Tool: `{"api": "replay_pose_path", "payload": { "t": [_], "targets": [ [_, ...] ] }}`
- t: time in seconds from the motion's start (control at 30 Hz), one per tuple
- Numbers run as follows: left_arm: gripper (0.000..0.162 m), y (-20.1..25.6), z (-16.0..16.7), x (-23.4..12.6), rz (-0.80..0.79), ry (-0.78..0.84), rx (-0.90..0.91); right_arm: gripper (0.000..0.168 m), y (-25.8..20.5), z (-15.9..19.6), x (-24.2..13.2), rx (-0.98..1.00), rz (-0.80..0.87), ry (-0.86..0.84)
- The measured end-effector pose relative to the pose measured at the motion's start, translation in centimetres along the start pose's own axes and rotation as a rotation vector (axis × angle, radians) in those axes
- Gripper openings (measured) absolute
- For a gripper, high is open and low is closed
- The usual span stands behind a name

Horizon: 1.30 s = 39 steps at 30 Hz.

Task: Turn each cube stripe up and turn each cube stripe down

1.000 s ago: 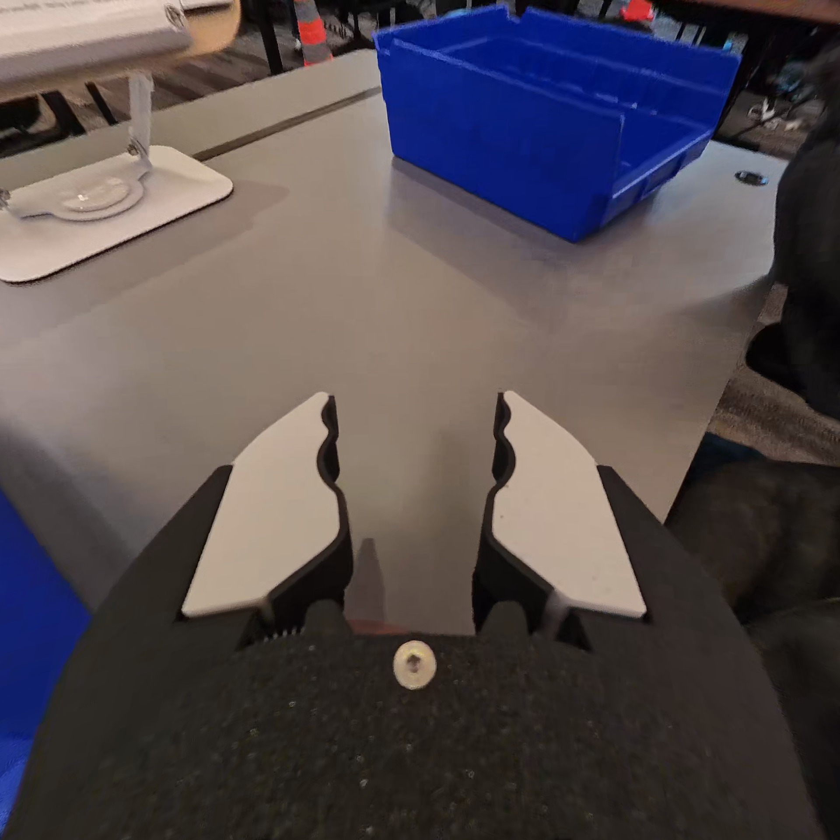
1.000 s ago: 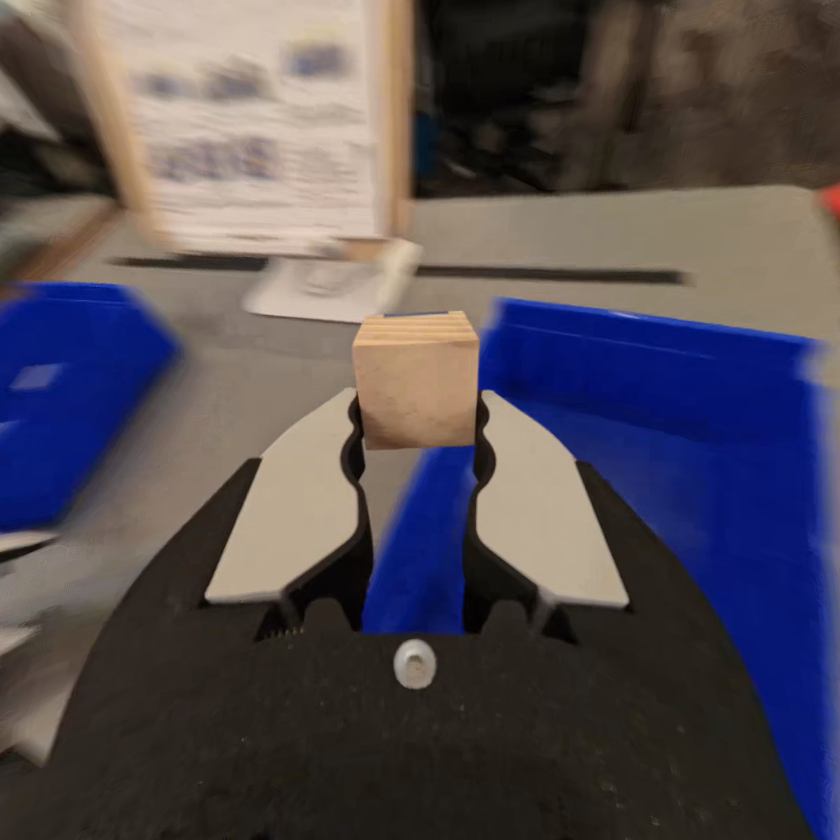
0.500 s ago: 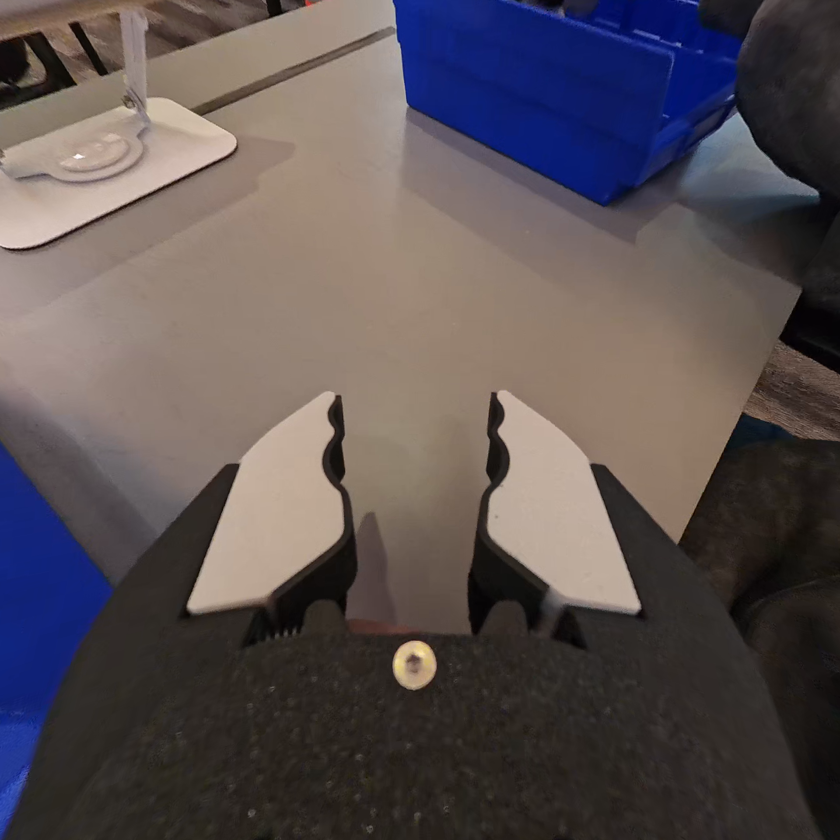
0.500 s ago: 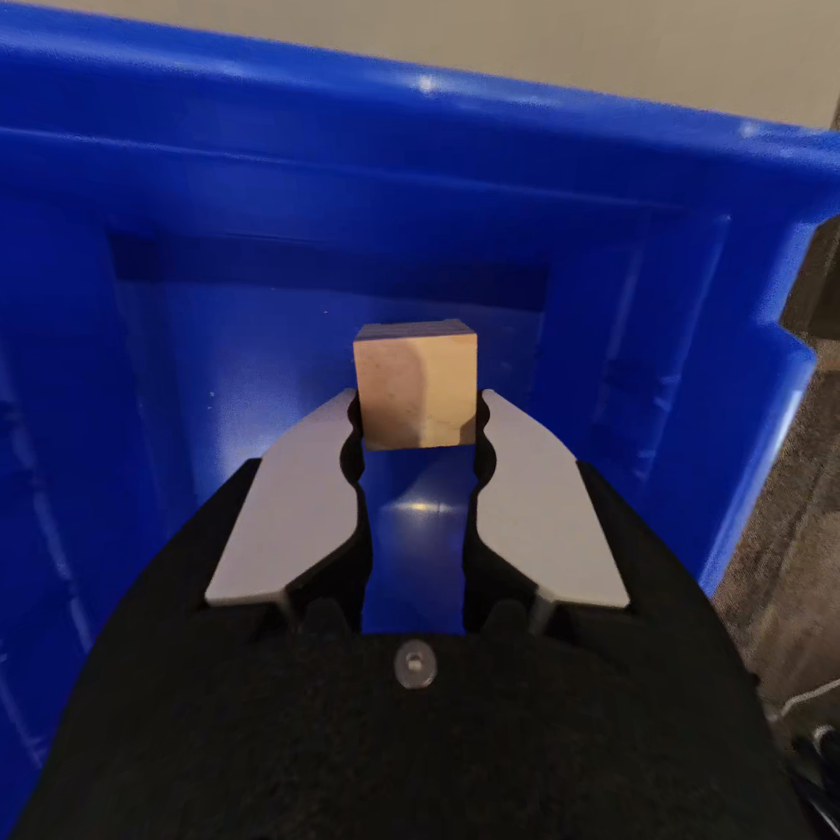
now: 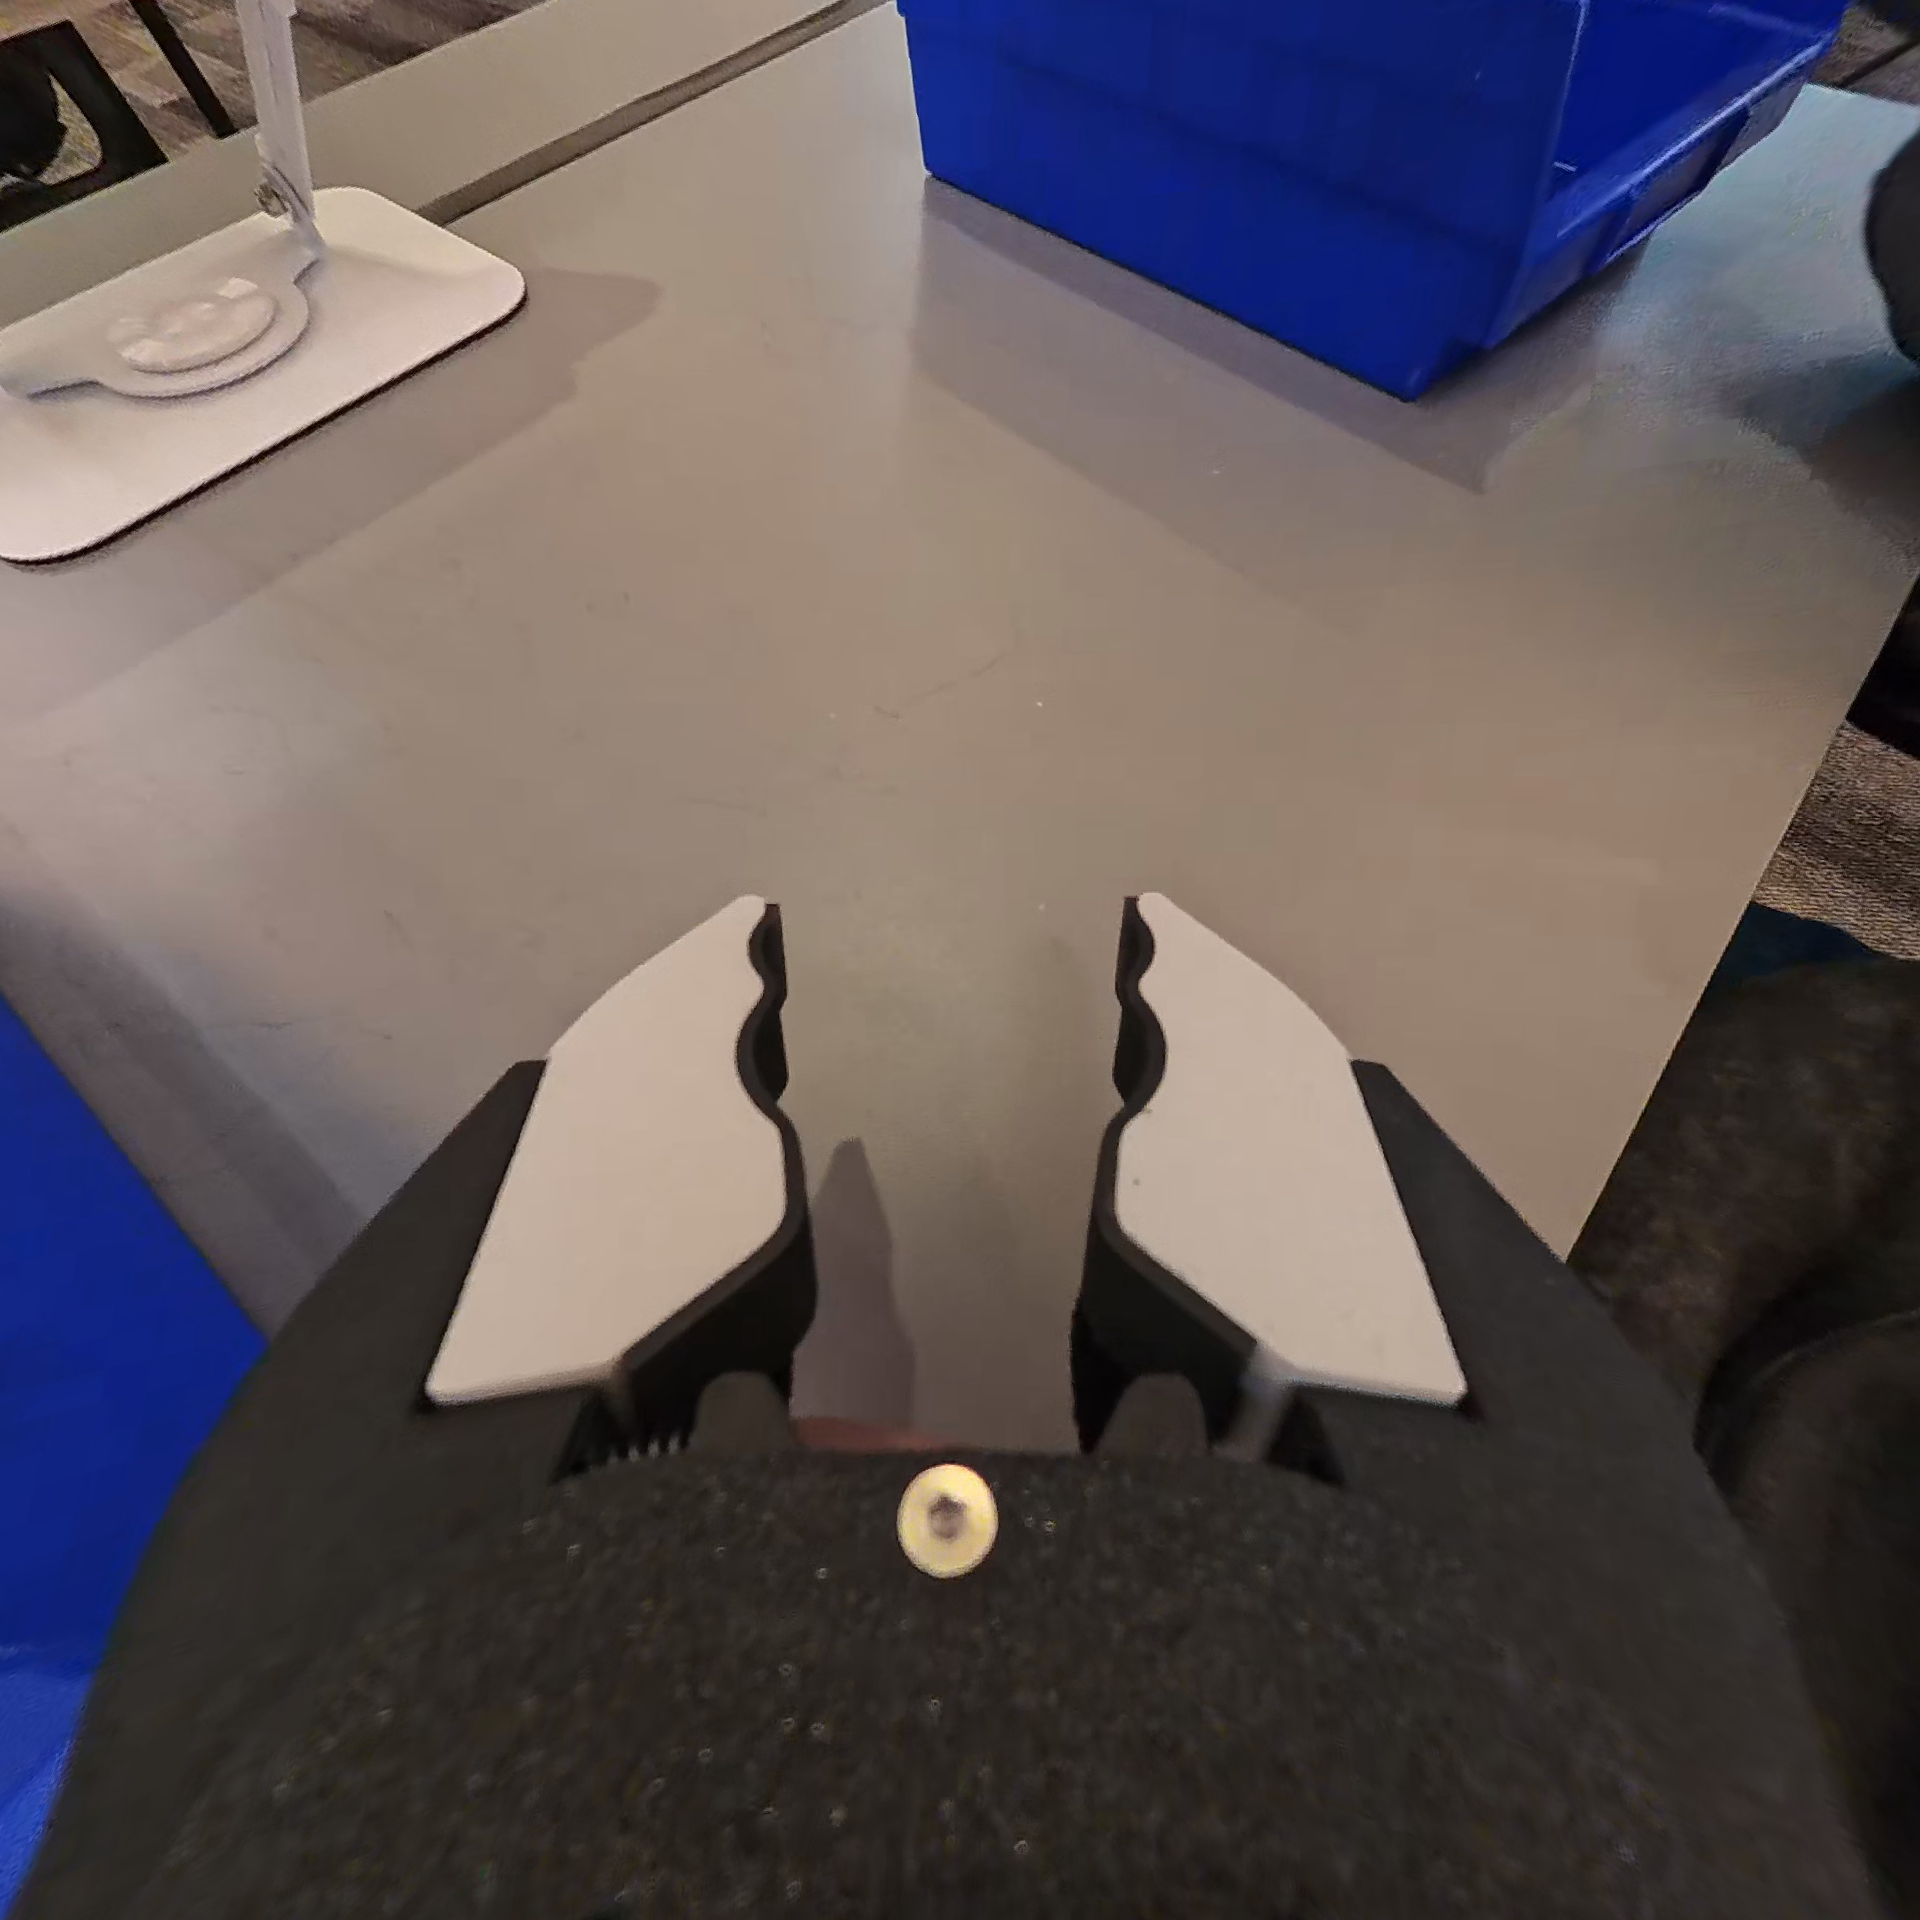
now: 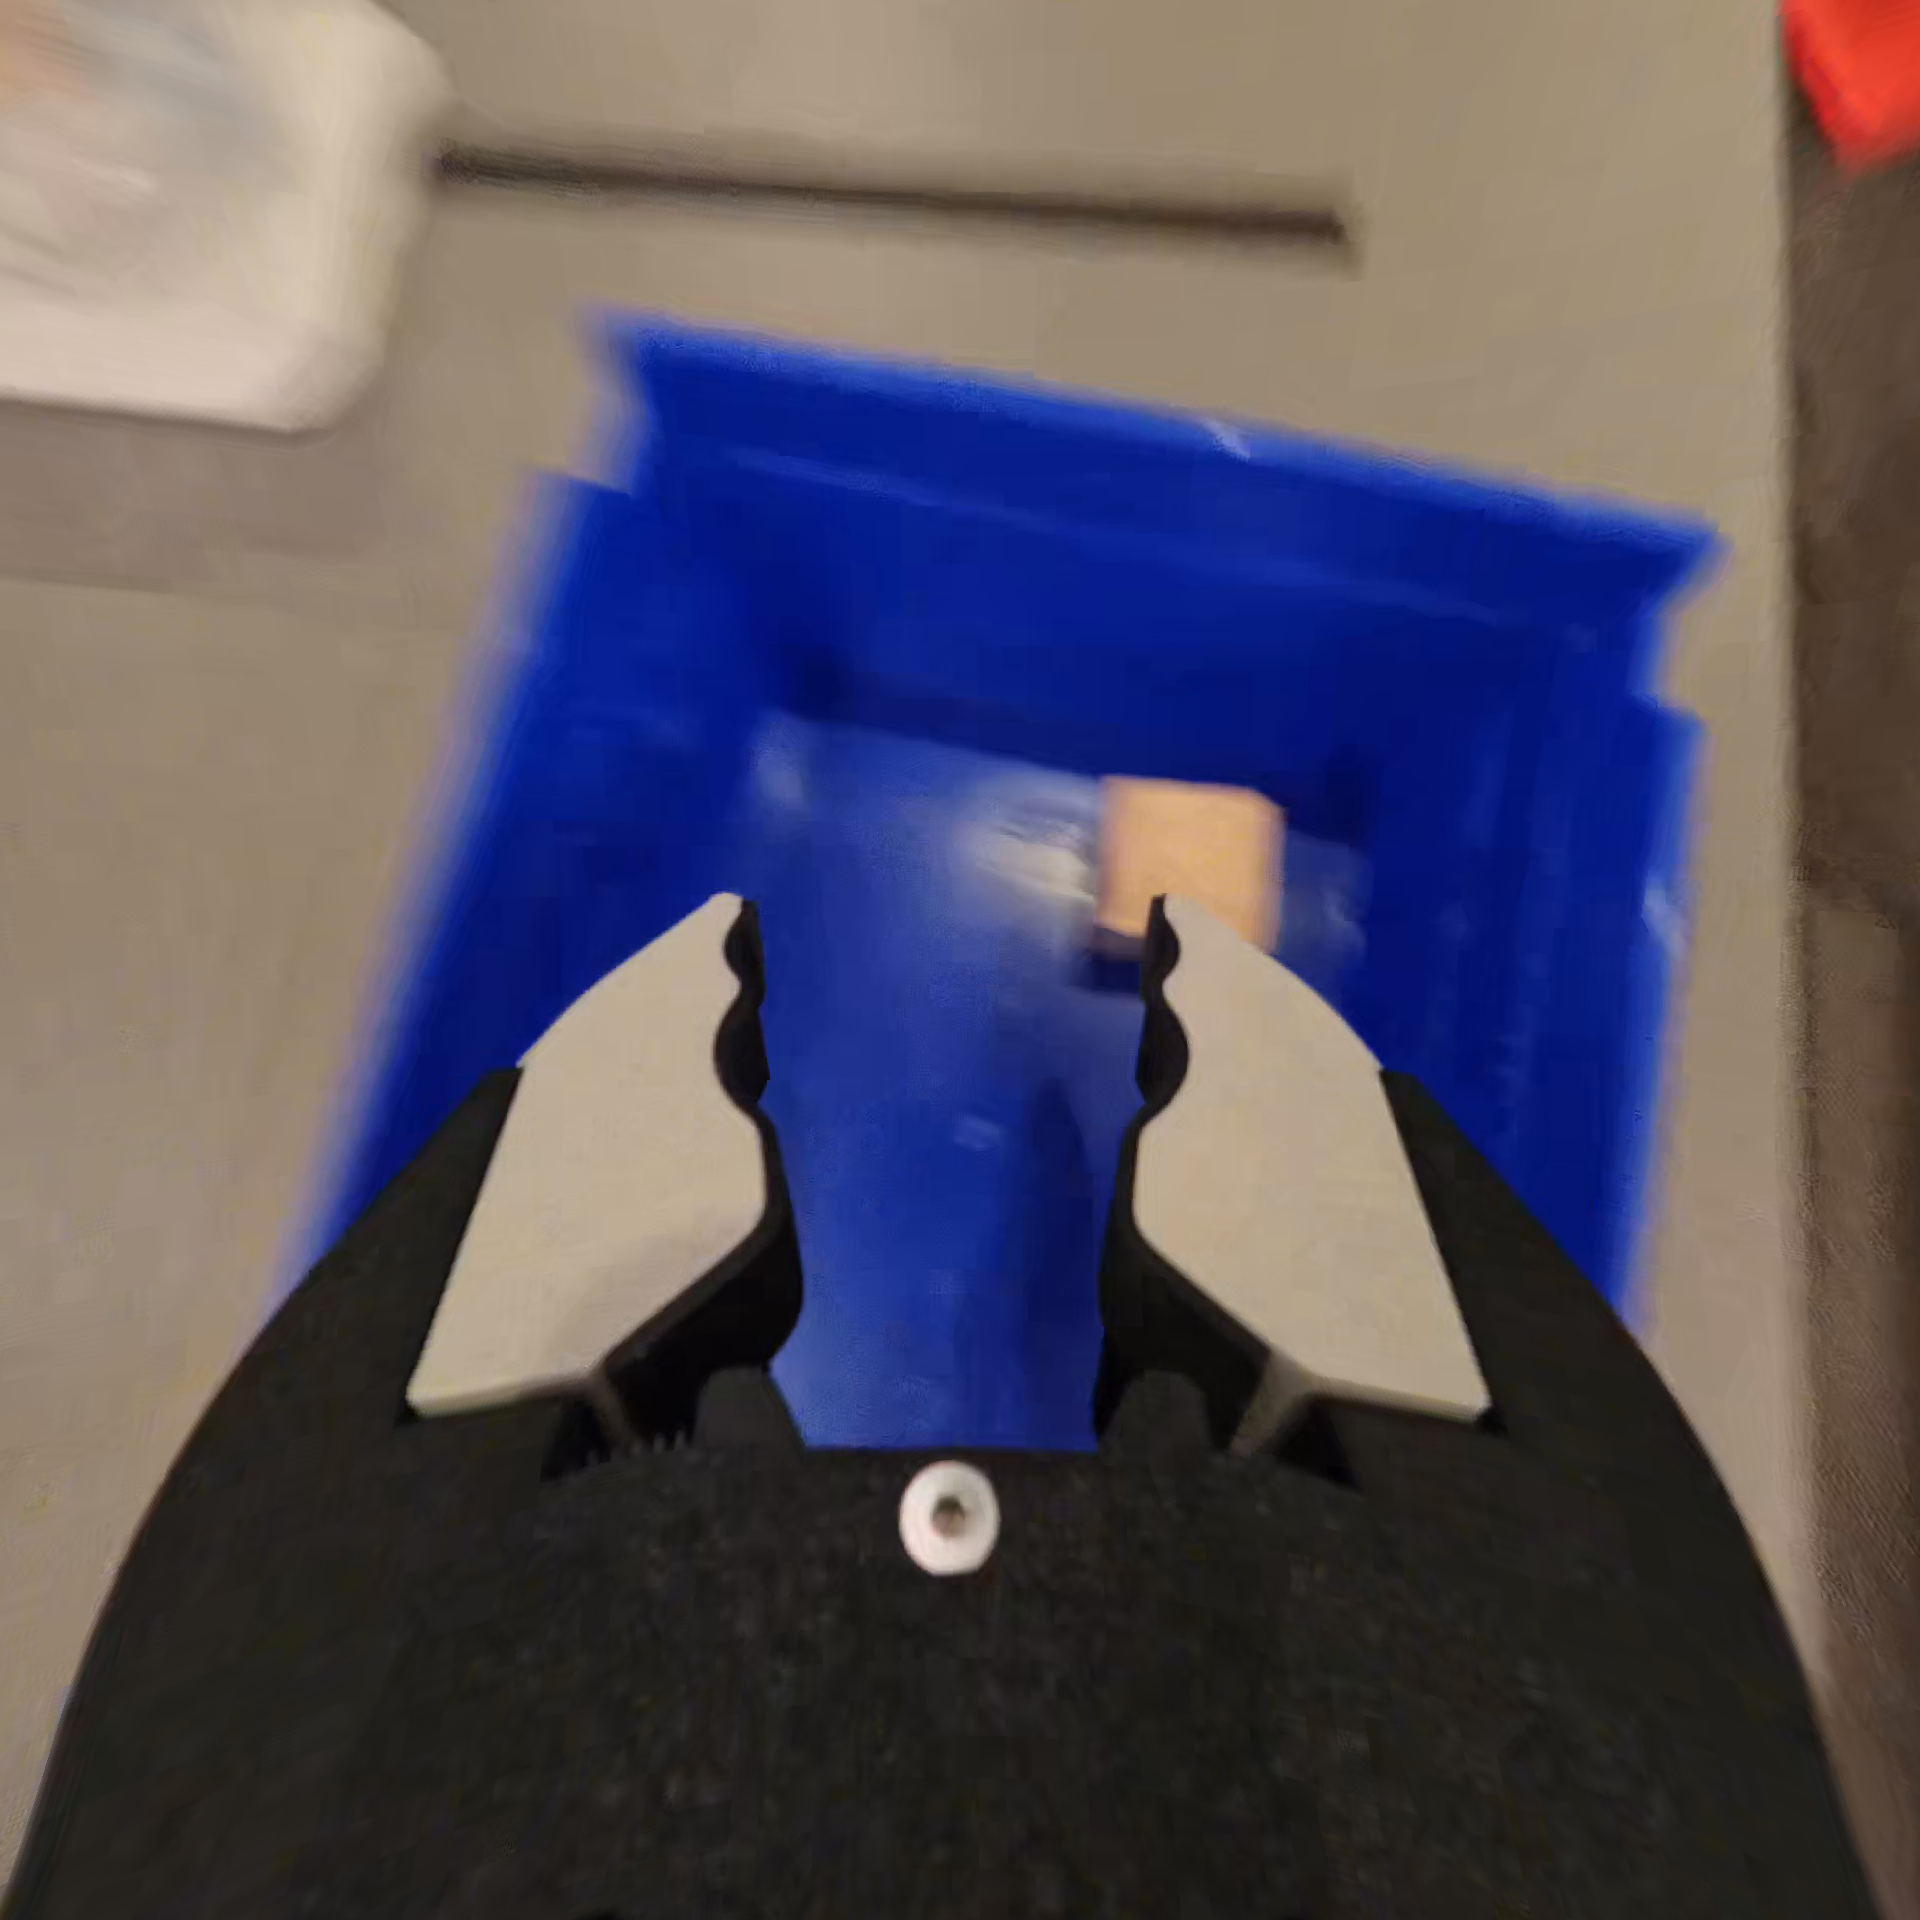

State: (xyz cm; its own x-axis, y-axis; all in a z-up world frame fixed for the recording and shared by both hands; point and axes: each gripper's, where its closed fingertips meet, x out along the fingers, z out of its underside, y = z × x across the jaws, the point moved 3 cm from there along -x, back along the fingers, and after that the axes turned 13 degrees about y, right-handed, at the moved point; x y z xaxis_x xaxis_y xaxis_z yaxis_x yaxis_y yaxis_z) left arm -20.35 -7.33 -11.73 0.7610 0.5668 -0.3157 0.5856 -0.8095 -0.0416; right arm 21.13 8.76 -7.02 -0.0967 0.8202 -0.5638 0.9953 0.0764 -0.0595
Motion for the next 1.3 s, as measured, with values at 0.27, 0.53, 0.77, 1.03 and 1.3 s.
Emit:
{"api": "replay_pose_path", "payload": {
  "t": [0.27, 0.53, 0.77, 1.03, 1.3],
  "targets": [
    [0.061, 0.4, 0.2, 0.1, 0.006, -0.019, -0.015, 0.057, -22.0, 4.1, -13.1, 0.127, -0.831, 0.705],
    [0.062, 0.5, -0.9, -0.8, 0.003, -0.025, -0.012, 0.048, -27.0, 9.5, -13.4, 0.088, -0.954, 0.506],
    [0.058, -11.7, -4.5, -10.4, -0.254, -0.086, -0.066, 0.043, -27.3, 10.0, -13.6, -0.027, -0.924, 0.488],
    [0.067, -22.6, 3.3, -9.7, -0.046, -0.67, 0.255, 0.038, -27.7, 11.0, -12.4, -0.013, -0.954, 0.413],
    [0.061, -25.7, 6.0, -5.9, 0.147, -0.85, 0.32, 0.036, -27.6, 11.8, -11.4, -0.026, -0.934, 0.365]
  ]
}}
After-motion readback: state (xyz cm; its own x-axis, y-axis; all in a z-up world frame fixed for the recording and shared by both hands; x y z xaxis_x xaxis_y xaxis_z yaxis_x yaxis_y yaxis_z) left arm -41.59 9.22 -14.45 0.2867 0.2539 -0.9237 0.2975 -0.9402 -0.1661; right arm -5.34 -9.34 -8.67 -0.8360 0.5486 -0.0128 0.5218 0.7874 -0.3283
